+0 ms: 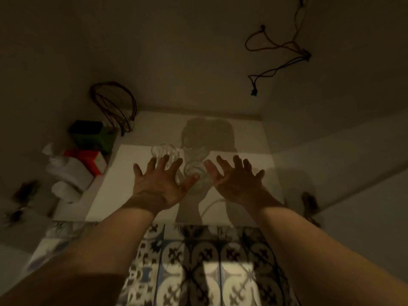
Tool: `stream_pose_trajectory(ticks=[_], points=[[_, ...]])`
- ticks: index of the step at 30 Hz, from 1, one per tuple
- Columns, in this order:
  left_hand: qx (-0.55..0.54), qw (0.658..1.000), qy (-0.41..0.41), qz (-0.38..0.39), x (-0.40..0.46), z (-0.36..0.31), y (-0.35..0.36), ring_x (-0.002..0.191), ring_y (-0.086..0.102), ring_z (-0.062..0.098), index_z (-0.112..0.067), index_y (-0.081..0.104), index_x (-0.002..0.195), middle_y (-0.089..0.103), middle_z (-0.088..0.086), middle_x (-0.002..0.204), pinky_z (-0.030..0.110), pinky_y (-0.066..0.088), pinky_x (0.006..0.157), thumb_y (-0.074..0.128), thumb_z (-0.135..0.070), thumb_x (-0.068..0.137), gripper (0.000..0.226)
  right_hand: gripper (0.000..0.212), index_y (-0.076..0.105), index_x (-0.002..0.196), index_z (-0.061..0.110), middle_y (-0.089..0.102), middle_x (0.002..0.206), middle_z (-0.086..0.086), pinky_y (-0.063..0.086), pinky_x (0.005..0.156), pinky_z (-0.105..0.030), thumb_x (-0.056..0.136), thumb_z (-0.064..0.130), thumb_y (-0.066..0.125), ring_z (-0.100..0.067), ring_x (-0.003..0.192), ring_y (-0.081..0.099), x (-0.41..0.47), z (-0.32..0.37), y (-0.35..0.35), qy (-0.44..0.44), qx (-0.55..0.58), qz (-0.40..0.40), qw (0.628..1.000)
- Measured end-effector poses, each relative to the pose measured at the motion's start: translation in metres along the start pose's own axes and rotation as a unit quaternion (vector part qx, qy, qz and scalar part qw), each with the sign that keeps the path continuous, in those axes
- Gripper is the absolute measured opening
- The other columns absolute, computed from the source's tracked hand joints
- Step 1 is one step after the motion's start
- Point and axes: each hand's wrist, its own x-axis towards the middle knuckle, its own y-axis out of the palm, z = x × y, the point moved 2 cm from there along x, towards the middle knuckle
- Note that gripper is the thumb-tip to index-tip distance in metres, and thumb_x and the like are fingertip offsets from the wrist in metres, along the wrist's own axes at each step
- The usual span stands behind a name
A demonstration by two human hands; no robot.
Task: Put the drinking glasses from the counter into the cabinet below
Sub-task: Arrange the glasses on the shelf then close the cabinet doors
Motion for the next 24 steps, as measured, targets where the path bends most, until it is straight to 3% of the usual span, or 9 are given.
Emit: stream_pose_trajectory(ticks=[6, 9, 12, 17, 24], points=[[-0.003, 0.996, -0.007, 0.087, -0.095, -0.023, -0.085, 0.153, -0.002, 0.023, -0.048, 0.003, 0.155, -0.001, -0.01, 0.168, 0.064, -0.004, 0.117, -0.006, -0.097, 0.063, 0.104, 0.086, 0.009, 0.155, 0.05, 0.002, 0.17, 0.001, -0.008, 0.115, -0.072, 0.079, 0.089, -0.001, -0.034, 0.155, -0.004, -0.104, 0.013, -0.074, 0.039, 0.028, 0.076, 0.996], [0.006, 0.995, 0.002, 0.103, -0.146, -0.034, -0.143, 0.153, 0.001, 0.022, -0.047, 0.006, 0.155, 0.004, -0.008, 0.168, 0.063, -0.001, 0.117, -0.004, -0.095, 0.068, 0.1, 0.1, 0.02, 0.157, 0.046, 0.011, 0.17, -0.002, -0.004, 0.116, -0.072, 0.07, 0.089, -0.007, -0.036, 0.155, 0.006, -0.167, 0.025, -0.129, 0.043, 0.032, 0.128, 0.99], [0.002, 0.994, 0.016, 0.109, -0.193, -0.046, -0.196, 0.152, 0.005, 0.024, -0.043, 0.011, 0.156, 0.011, -0.003, 0.167, 0.063, 0.0, 0.118, 0.001, -0.091, 0.075, 0.094, 0.104, 0.022, 0.157, 0.04, 0.019, 0.168, -0.01, -0.001, 0.116, -0.072, 0.072, 0.09, -0.011, -0.037, 0.154, 0.01, -0.225, 0.039, -0.18, 0.054, 0.039, 0.117, 0.991], [-0.01, 0.994, 0.035, 0.1, -0.26, -0.065, -0.253, 0.152, 0.006, 0.024, -0.044, 0.006, 0.155, 0.009, -0.002, 0.167, 0.064, 0.003, 0.117, 0.012, -0.078, 0.085, 0.078, 0.086, 0.006, 0.158, 0.046, -0.002, 0.171, -0.005, -0.002, 0.117, -0.071, 0.082, 0.086, -0.004, -0.034, 0.156, -0.003, -0.304, 0.055, -0.231, 0.035, 0.045, 0.115, 0.992], [0.009, 0.996, 0.029, 0.086, -0.345, -0.086, -0.279, 0.152, 0.008, 0.026, -0.041, 0.01, 0.156, 0.01, -0.001, 0.167, 0.065, 0.006, 0.117, 0.013, -0.078, 0.085, 0.08, 0.085, 0.014, 0.158, 0.041, 0.007, 0.17, -0.007, 0.0, 0.117, -0.071, 0.086, 0.083, 0.0, -0.033, 0.155, 0.003, -0.393, 0.041, -0.26, 0.003, 0.019, 0.096, 0.995]])
